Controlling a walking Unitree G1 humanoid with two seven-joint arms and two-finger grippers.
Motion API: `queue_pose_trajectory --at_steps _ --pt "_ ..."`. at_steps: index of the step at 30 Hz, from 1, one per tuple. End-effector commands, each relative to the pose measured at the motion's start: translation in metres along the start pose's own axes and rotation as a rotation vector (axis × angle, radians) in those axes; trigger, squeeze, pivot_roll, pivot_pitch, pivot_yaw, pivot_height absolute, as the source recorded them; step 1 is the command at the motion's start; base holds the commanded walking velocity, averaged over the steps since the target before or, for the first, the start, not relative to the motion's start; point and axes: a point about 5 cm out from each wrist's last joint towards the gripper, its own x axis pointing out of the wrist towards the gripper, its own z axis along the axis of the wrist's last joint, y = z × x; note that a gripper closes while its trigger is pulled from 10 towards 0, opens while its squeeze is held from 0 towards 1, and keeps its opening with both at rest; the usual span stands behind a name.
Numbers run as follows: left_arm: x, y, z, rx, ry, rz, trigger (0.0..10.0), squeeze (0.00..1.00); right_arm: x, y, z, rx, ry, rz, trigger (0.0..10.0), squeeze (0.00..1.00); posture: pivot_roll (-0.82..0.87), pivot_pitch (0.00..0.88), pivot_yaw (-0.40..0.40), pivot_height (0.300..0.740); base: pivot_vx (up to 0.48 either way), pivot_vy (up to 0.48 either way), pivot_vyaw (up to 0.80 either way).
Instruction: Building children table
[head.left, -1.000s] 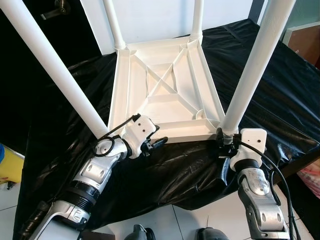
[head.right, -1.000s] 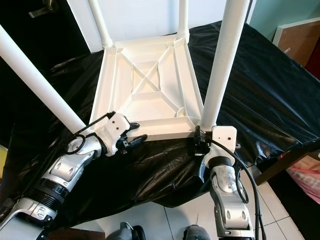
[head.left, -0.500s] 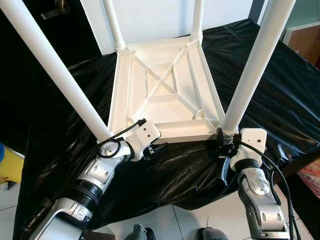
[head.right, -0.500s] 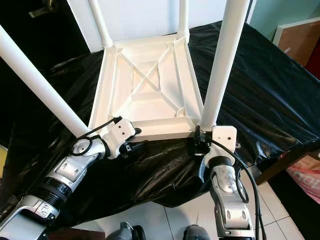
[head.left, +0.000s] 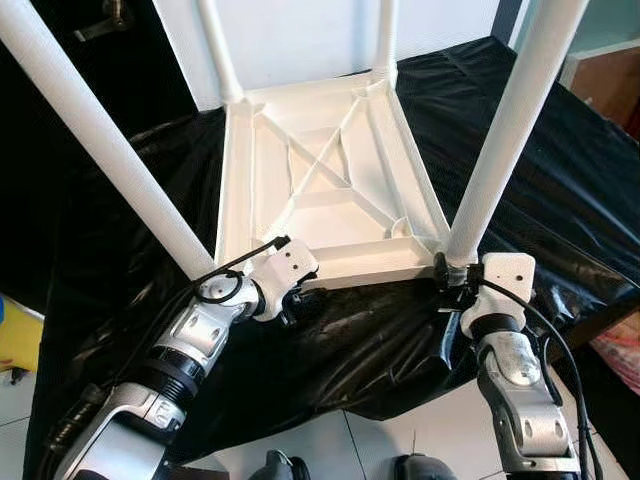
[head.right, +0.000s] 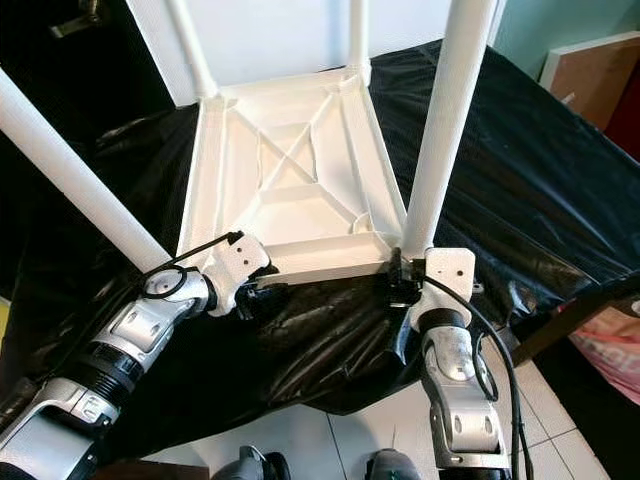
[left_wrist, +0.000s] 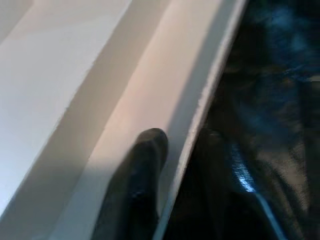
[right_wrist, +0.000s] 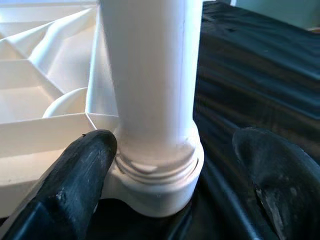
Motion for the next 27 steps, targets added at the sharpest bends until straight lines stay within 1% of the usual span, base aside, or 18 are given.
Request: queue_pose_trajectory --at_steps 1,2,5,6,9,13,14,16,17,18,21,23,26,27 --pt "-0.006 0.0 -0.02 -0.071 0.054 0.037 0.0 0.0 0.001 0.0 -0.005 -0.005 0.026 -0.001 10.0 0.0 -0.14 0.126 0.097 0.74 0.0 0.0 0.0" --pt "-0.006 0.0 -0.02 -0.071 0.054 0.037 0.0 0.0 0.001 0.0 -0.005 -0.005 0.026 -0.001 10.0 0.0 -0.14 0.126 0.097 0.74 0.0 0.0 0.0" --pt "-0.009 -0.008 -0.021 -0.066 0.045 -0.048 0.0 0.0 0.007 0.0 -0.004 -0.006 0.023 0.013 10.0 0.0 -0.14 0.124 0.094 0.74 0.0 0.0 0.0" --pt "-0.009 -0.008 -0.021 -0.066 0.045 -0.048 0.0 0.0 0.007 0.0 -0.004 -0.006 0.023 0.013 10.0 0.0 -0.14 0.124 0.094 0.74 0.0 0.0 0.0" --pt "-0.015 -0.018 -0.022 -0.062 0.047 -0.125 0.0 0.0 0.017 0.001 -0.005 0.004 0.027 0.078 10.0 0.0 -0.14 0.124 0.093 0.74 0.0 0.0 0.0" --pt "-0.019 -0.021 -0.023 -0.068 0.054 -0.142 0.0 0.0 0.023 0.001 -0.005 0.004 0.028 0.112 10.0 0.0 -0.14 0.124 0.095 0.74 0.0 0.0 0.0" --pt "-0.024 -0.024 -0.025 -0.073 0.055 -0.149 0.0 0.0 0.029 0.001 -0.006 0.015 0.034 0.14 10.0 0.0 -0.14 0.122 0.096 0.74 0.0 0.0 0.0" --pt "-0.031 -0.026 -0.026 -0.084 0.057 -0.137 0.0 0.0 0.038 0.001 -0.005 -0.004 0.029 0.178 10.0 0.0 -0.13 0.122 0.094 0.74 0.0 0.0 0.0" --pt "-0.031 -0.026 -0.026 -0.084 0.057 -0.137 0.0 0.0 0.038 0.001 -0.005 -0.004 0.029 0.178 10.0 0.0 -0.13 0.122 0.094 0.74 0.0 0.0 0.0" --pt "-0.034 -0.026 -0.027 -0.091 0.061 -0.121 0.0 0.0 0.042 0.0 -0.005 -0.006 0.031 0.189 10.0 0.0 -0.13 0.121 0.092 0.74 0.0 0.0 0.0" --pt "-0.039 -0.026 -0.028 -0.095 0.068 -0.098 0.0 0.0 0.049 0.001 -0.004 -0.004 0.029 0.208 10.0 0.0 -0.12 0.12 0.09 0.74 0.0 0.0 0.0" --pt "-0.043 -0.024 -0.027 -0.1 0.065 -0.066 0.0 0.0 0.055 0.004 -0.002 -0.013 0.021 0.252 10.0 0.0 -0.12 0.12 0.087 0.74 0.0 0.0 0.0" --pt "-0.046 -0.023 -0.026 -0.101 0.064 -0.056 0.0 0.0 0.058 0.005 -0.001 -0.019 0.016 0.272 10.0 0.0 -0.12 0.12 0.084 0.74 0.0 0.0 0.0" --pt "-0.049 -0.022 -0.027 -0.107 0.068 -0.04 0.0 0.0 0.063 0.01 0.001 -0.039 0.005 0.319 10.0 0.0 -0.11 0.12 0.085 0.74 0.0 0.0 0.0"
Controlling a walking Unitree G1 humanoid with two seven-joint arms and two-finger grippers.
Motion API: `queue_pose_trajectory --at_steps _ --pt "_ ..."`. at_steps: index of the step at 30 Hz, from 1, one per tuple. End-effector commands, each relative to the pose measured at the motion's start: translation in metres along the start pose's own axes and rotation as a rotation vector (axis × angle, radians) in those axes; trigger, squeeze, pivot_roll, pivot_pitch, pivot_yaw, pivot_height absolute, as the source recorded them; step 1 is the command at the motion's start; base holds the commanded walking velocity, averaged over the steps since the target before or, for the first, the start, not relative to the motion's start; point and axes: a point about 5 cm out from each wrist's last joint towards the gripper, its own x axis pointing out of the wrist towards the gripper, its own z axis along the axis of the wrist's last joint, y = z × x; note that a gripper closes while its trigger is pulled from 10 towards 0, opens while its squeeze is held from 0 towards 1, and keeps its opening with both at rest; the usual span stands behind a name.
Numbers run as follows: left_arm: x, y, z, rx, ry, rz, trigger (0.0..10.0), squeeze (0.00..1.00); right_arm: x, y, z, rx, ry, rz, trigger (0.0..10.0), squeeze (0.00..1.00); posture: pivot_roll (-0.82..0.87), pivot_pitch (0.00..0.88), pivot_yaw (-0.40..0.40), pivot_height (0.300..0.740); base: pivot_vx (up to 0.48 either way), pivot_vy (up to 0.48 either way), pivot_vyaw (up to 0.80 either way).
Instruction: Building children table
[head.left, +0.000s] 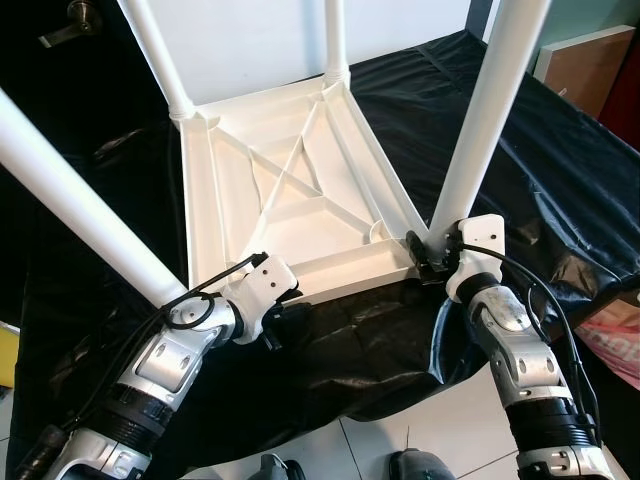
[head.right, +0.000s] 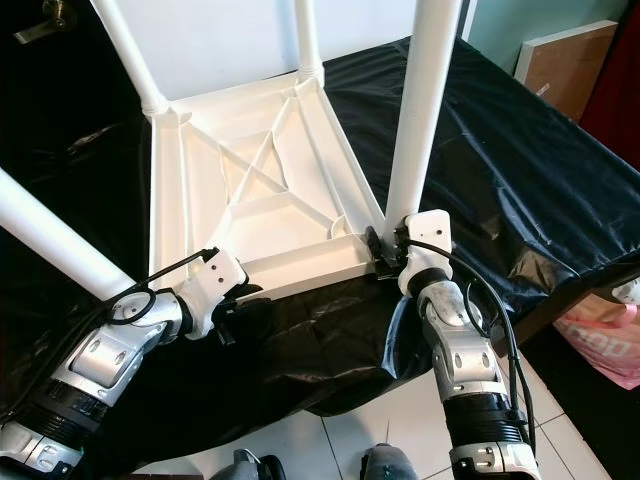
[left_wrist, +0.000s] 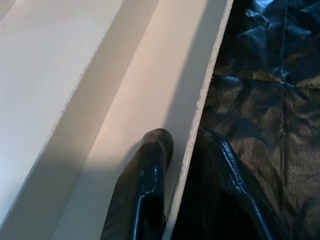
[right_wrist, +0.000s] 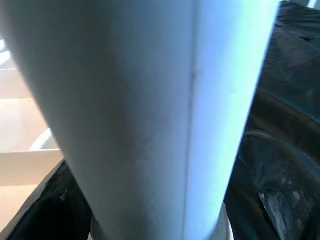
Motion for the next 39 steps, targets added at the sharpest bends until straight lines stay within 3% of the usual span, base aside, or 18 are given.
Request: queue_pose_trajectory --at_steps 1,3,5,15,18,19,23,24,27,32,33,37,39 --pt "-0.011 -0.002 -0.014 -0.036 0.054 -0.035 0.0 0.0 0.005 -0.005 0.003 -0.017 -0.004 -0.002 10.0 0.0 -0.11 0.12 0.085 0.74 0.0 0.0 0.0" --pt "-0.017 0.002 -0.017 -0.044 0.069 -0.009 0.0 0.0 0.017 0.005 0.007 -0.034 -0.027 0.127 10.0 0.0 -0.12 0.121 0.087 0.74 0.0 0.0 0.0" --pt "-0.021 0.003 -0.017 -0.034 0.079 -0.002 0.0 0.0 0.023 0.009 0.009 -0.019 -0.032 0.164 10.0 0.0 -0.12 0.121 0.088 0.74 0.0 0.0 0.0" --pt "-0.026 0.003 -0.018 -0.048 0.089 0.016 0.0 0.0 0.036 0.007 0.006 -0.042 -0.028 0.181 10.0 0.0 -0.12 0.12 0.087 0.74 0.0 0.0 0.0" --pt "-0.026 -0.005 -0.019 -0.055 0.096 -0.017 0.0 0.0 0.035 0.007 -0.004 -0.056 0.005 0.21 10.0 0.0 -0.11 0.124 0.084 0.74 0.0 0.0 0.0" --pt "-0.025 -0.009 -0.021 -0.062 0.105 -0.033 10.0 0.0 0.032 0.007 -0.01 -0.06 0.015 0.226 10.0 0.0 -0.11 0.128 0.084 0.74 0.0 0.0 0.0" --pt "-0.024 -0.013 -0.021 -0.09 0.097 -0.059 10.0 0.0 0.025 0.006 -0.016 -0.059 0.017 0.242 10.0 0.0 -0.11 0.132 0.083 0.74 0.0 0.0 0.0" --pt "-0.024 -0.013 -0.018 -0.111 0.077 -0.059 10.0 1.0 0.023 0.006 -0.018 -0.059 0.019 0.244 10.0 0.0 -0.11 0.135 0.083 0.74 0.0 0.0 0.0" --pt "-0.023 -0.013 -0.014 -0.129 0.054 -0.06 10.0 1.0 0.02 0.004 -0.02 -0.057 0.021 0.242 10.0 0.0 -0.11 0.136 0.083 0.74 0.0 0.0 0.0" --pt "-0.023 -0.009 -0.008 -0.067 0.032 -0.036 10.0 1.0 0.014 0.001 -0.022 -0.033 -0.005 0.237 10.0 0.0 -0.12 0.141 0.09 0.74 0.0 0.0 0.0" --pt "-0.023 -0.006 -0.003 -0.065 0.005 -0.016 10.0 0.0 0.012 0.001 -0.021 -0.03 -0.026 0.236 10.0 0.0 -0.12 0.143 0.091 0.74 0.0 0.0 0.0" --pt "-0.027 0.002 0.019 -0.059 -0.138 0.042 10.0 0.0 0.002 0.0 -0.013 -0.013 -0.105 0.23 10.0 0.0 -0.11 0.146 0.089 0.74 0.0 0.0 0.0" --pt "-0.027 0.002 0.019 -0.059 -0.138 0.042 10.0 0.0 0.002 0.0 -0.013 -0.013 -0.105 0.23 10.0 0.0 -0.11 0.146 0.089 0.74 0.0 0.0 0.0"
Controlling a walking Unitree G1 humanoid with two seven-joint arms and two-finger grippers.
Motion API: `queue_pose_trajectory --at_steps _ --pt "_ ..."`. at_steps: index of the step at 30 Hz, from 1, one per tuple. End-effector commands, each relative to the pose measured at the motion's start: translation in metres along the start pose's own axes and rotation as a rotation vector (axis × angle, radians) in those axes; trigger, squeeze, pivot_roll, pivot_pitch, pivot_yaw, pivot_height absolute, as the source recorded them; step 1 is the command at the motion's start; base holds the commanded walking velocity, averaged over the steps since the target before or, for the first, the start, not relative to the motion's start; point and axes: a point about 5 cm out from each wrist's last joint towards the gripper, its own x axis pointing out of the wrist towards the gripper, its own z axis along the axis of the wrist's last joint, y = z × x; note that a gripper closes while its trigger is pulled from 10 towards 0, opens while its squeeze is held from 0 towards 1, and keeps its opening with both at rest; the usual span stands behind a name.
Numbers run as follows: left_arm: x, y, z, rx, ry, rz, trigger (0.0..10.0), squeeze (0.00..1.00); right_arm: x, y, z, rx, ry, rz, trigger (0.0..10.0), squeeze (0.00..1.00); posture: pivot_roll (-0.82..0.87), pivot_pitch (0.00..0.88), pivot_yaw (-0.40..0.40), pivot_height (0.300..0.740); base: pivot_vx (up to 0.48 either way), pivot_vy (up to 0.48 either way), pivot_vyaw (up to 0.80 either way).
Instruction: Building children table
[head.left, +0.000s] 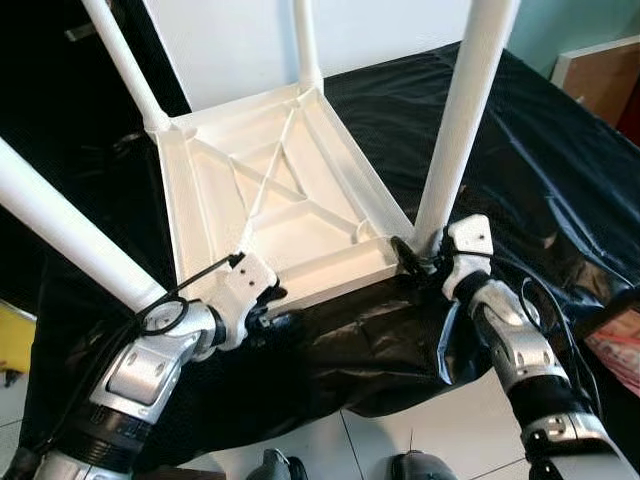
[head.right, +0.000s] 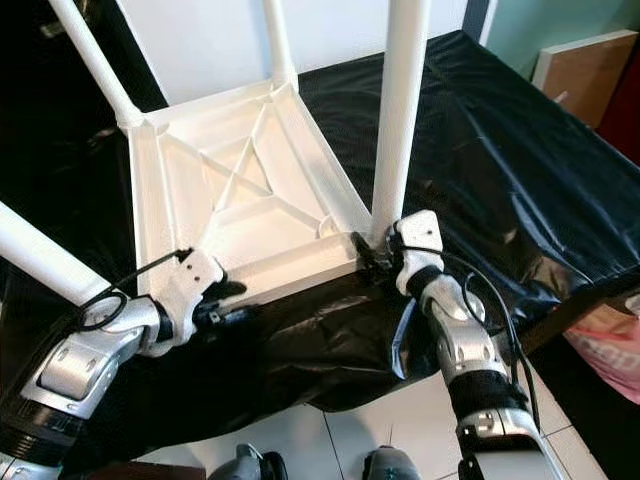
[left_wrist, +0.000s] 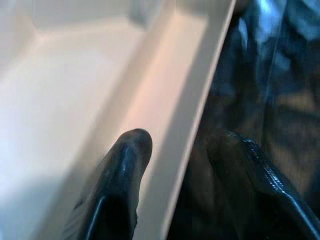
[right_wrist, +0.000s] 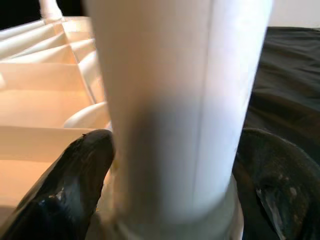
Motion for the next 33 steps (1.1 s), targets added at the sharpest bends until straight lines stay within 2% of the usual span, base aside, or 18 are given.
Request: queue_pose_trajectory --at_steps 1,2,4,9,13,17,20,24,27,30,33 --pt "-0.003 0.002 0.009 0.009 -0.059 0.018 10.0 0.0 -0.004 0.003 0.003 0.014 -0.038 0.005 10.0 0.0 -0.11 0.148 0.087 0.74 0.0 0.0 0.0" --pt "-0.003 0.002 0.009 0.009 -0.059 0.018 10.0 0.0 -0.004 0.003 0.003 0.014 -0.038 0.005 10.0 0.0 -0.11 0.148 0.087 0.74 0.0 0.0 0.0" --pt "-0.007 0.004 0.019 -0.018 -0.14 0.047 10.0 0.0 -0.015 0.007 0.008 0.039 -0.086 -0.014 10.0 0.0 -0.11 0.149 0.083 0.74 0.0 0.0 0.0" --pt "-0.021 0.005 0.01 -0.001 -0.109 0.046 10.0 0.0 -0.029 0.011 0.018 0.075 -0.159 -0.055 10.0 0.0 -0.11 0.147 0.081 0.74 0.0 0.0 0.0" --pt "-0.024 0.004 0.009 0.013 -0.113 0.044 10.0 0.0 -0.037 0.011 0.022 0.08 -0.183 -0.067 10.0 0.0 -0.1 0.143 0.086 0.74 0.0 0.0 0.0" --pt "-0.009 0.003 0.032 -0.01 -0.29 0.134 10.0 0.0 -0.047 0.01 0.025 0.083 -0.201 -0.115 10.0 0.0 -0.1 0.135 0.084 0.74 0.0 0.0 0.0" --pt "-0.006 0.002 0.036 -0.011 -0.323 0.154 10.0 0.0 -0.048 0.011 0.024 0.092 -0.2 -0.128 10.0 0.0 -0.1 0.13 0.086 0.74 0.0 0.0 0.0" --pt "0.006 -0.007 0.047 -0.02 -0.439 0.243 10.0 0.0 -0.054 0.016 0.026 0.121 -0.204 -0.194 10.0 0.0 -0.1 0.124 0.086 0.74 0.0 0.0 0.0" --pt "0.006 -0.008 0.049 -0.019 -0.459 0.266 10.0 0.0 -0.056 0.018 0.027 0.128 -0.205 -0.208 10.0 0.0 -0.1 0.124 0.087 0.74 0.0 0.0 0.0" --pt "0.008 -0.008 0.05 -0.027 -0.499 0.343 10.0 0.0 -0.057 0.022 0.027 0.112 -0.187 -0.248 10.0 0.0 -0.09 0.128 0.083 0.74 0.0 0.0 0.0" --pt "0.009 -0.011 0.049 -0.009 -0.493 0.362 10.0 0.0 -0.058 0.026 0.027 0.119 -0.176 -0.249 10.0 0.0 -0.09 0.132 0.081 0.74 0.0 0.0 0.0"
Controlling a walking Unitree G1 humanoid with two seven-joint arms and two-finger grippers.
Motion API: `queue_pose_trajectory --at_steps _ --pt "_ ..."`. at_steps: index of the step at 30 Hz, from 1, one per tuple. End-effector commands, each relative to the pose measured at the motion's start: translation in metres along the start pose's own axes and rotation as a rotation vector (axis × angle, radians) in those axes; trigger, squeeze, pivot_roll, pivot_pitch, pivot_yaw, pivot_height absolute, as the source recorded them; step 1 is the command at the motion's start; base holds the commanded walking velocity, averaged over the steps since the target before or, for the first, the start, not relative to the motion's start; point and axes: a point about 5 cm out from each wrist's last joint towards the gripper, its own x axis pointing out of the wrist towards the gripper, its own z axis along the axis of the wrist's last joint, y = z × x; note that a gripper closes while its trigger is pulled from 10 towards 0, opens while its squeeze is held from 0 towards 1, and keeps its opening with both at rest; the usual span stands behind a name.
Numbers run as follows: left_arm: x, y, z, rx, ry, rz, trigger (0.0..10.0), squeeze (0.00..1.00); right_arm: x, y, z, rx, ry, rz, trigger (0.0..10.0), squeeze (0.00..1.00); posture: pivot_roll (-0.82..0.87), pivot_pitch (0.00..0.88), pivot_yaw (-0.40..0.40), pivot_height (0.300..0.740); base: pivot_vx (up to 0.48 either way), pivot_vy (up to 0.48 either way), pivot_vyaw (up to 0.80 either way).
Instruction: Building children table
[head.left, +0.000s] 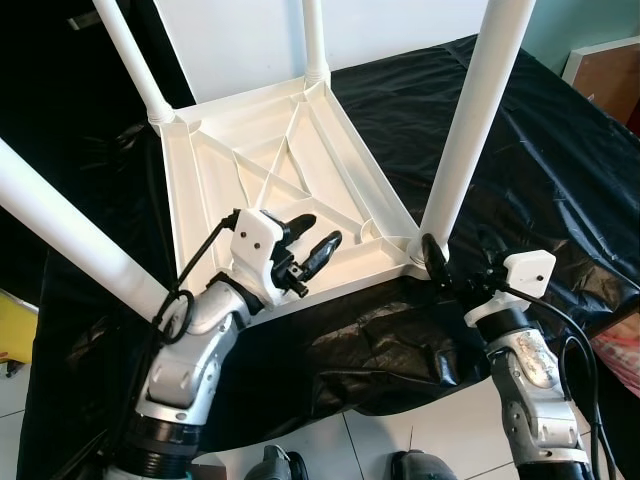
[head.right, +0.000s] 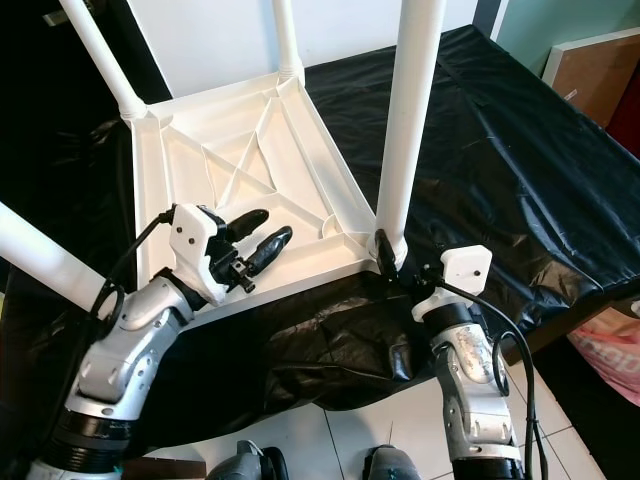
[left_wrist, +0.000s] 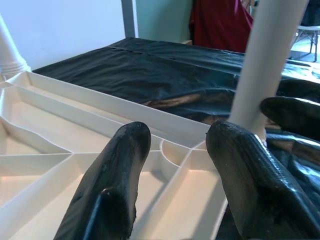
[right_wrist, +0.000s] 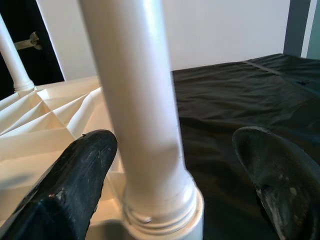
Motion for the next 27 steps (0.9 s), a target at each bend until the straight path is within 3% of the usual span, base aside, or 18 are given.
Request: queue_pose_trajectory --at_steps 1,5,11,15,27 --pt "-0.003 0.004 -0.001 0.035 0.006 0.142 10.0 0.0 -0.004 0.004 -0.004 0.003 0.029 -0.004 10.0 0.0 -0.09 0.137 0.077 0.74 0.0 0.0 0.0" --pt "-0.004 0.002 -0.004 0.069 0.008 0.171 10.0 0.0 -0.009 0.004 -0.005 0.004 0.039 -0.033 10.0 0.0 -0.08 0.139 0.074 0.74 0.0 0.0 0.0" --pt "-0.005 -0.002 -0.009 0.017 0.016 0.152 10.0 0.0 -0.013 0.006 -0.003 0.012 0.045 -0.039 10.0 0.0 -0.08 0.144 0.072 0.74 0.0 0.0 0.0" --pt "-0.006 -0.002 -0.011 0.033 0.019 0.148 10.0 0.0 -0.013 0.006 -0.002 -0.001 0.054 -0.047 10.0 0.0 -0.08 0.149 0.073 0.74 0.0 0.0 0.0" --pt "-0.007 -0.001 -0.011 0.02 0.012 0.149 10.0 0.0 -0.019 0.006 -0.003 -0.007 0.077 -0.013 10.0 0.0 -0.08 0.154 0.075 0.74 0.0 -0.356 0.0"
